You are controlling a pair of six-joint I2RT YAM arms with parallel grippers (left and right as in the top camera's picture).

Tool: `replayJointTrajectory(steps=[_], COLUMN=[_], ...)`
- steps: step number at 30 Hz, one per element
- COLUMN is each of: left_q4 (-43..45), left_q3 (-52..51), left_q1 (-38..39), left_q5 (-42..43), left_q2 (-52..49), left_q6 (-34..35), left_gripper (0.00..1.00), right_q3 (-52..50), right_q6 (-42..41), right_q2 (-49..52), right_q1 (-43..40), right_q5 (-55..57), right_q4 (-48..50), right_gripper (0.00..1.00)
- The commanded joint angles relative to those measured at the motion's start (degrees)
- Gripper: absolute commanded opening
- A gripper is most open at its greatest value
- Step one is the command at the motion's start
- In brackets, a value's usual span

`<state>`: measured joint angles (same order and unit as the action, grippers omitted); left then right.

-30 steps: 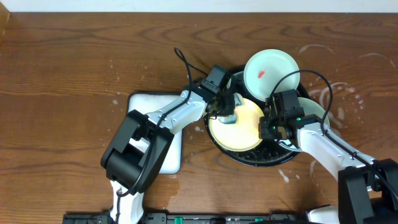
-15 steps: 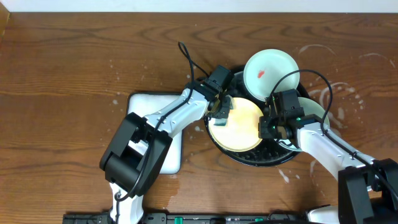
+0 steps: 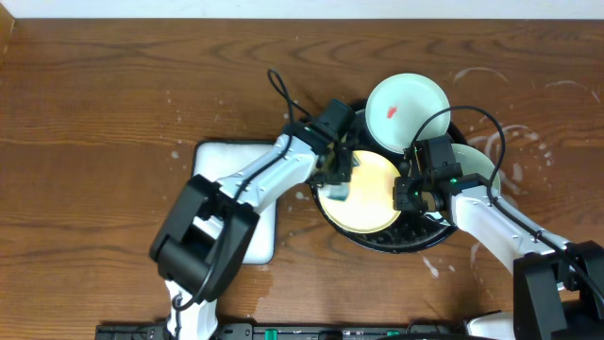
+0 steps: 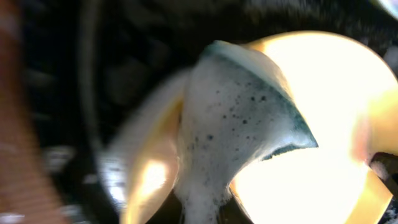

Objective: Clean dirty plates on tray and stack at the side
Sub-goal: 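Scrub the yellow plate with the sponge in the left gripper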

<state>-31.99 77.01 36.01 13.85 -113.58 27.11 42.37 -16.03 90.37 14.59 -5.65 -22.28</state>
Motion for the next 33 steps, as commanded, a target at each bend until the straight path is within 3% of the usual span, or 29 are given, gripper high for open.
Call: replayJointTrajectory(steps=[1, 5, 14, 21, 24, 27, 30, 33], left_q4=[-0.5, 0.4, 15.2, 7.7, 0.1, -4.2, -1.2, 4.6], left_q3=[-0.4, -0.4, -0.4, -0.4, -0.4, -0.4, -0.4, -0.4], left_q1=[2.3, 3.3, 3.2, 3.2, 2.4, 1.3, 0.7, 0.7], left_q5=[4.6, 5.0, 5.1, 7.4, 0.6, -12.7, -21.9, -22.5], left_q2=[-4.8, -6.7, -6.9, -6.9, -6.9, -6.9, -6.9, -6.9], left_q6=[6.7, 10.7, 7.6, 7.9, 7.9, 7.5, 0.6, -7.1], left_gripper=[0.08, 0.08, 0.08, 0.08, 0.08, 0.08, 0.07, 0.07], right_q3=[-0.8, -0.8, -0.8, -0.8, -0.8, -0.8, -0.8, -0.8], right_q6=[1.3, 1.3, 1.3, 1.3, 1.3, 1.3, 1.3, 1.3], right_q2=[0.9, 0.9, 0.9, 0.9, 0.9, 0.9, 0.9, 0.9], right_q1=[-0.2, -0.2, -0.2, -0.2, -0.2, -0.2, -0.2, -0.2], right_q5=[3.6, 3.6, 3.6, 3.6, 3.6, 3.6, 3.6, 3.6], right_q4=[-1.5, -1.4, -1.1, -1.1, -1.1, -1.0, -1.0, -1.1], right_gripper=[0.01, 0.01, 0.01, 0.01, 0.01, 0.01, 0.01, 0.01])
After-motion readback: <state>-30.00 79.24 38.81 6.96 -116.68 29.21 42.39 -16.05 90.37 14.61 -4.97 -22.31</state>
